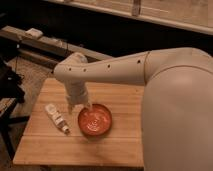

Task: Place the bottle in the ceramic bowl

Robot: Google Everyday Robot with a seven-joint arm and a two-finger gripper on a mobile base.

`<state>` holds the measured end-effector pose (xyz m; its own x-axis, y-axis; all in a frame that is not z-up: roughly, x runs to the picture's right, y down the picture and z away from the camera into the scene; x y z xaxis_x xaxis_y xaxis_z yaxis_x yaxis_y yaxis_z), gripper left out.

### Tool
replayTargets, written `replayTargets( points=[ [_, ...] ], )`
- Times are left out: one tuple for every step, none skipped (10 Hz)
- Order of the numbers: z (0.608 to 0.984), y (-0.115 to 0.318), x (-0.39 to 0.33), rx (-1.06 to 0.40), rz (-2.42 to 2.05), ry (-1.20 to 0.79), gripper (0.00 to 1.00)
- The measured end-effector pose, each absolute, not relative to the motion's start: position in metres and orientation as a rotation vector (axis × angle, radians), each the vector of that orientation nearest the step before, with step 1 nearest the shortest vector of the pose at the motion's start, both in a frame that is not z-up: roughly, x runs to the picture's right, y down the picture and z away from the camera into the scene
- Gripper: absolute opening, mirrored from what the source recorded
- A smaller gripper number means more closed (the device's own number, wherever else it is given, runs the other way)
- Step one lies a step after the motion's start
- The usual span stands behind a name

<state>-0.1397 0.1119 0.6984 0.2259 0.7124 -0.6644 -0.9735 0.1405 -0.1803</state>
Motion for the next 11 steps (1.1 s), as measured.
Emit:
replayTargets(
  points=[
    [0.697,0.115,-0.157,-0.683,1.230,0.467,0.65],
    [0.695,0.120,-0.181,-0.707,1.154,0.445,0.65],
    [0.694,0.128,-0.210,-0.731,1.067,0.424,0.65],
    [0.695,0.133,-0.229,-0.746,1.010,0.411,0.65],
    [0.700,0.141,-0.253,-0.769,0.936,0.396,0.65],
    [0.708,0.145,-0.268,-0.780,0.901,0.392,0.65],
    [0.718,0.149,-0.280,-0.787,0.874,0.390,0.65],
    [0.728,0.153,-0.290,-0.792,0.856,0.393,0.65],
    [0.741,0.156,-0.296,-0.792,0.848,0.404,0.65],
    [0.750,0.157,-0.298,-0.791,0.848,0.412,0.65],
    [0.756,0.159,-0.298,-0.788,0.845,0.419,0.65]
  ],
)
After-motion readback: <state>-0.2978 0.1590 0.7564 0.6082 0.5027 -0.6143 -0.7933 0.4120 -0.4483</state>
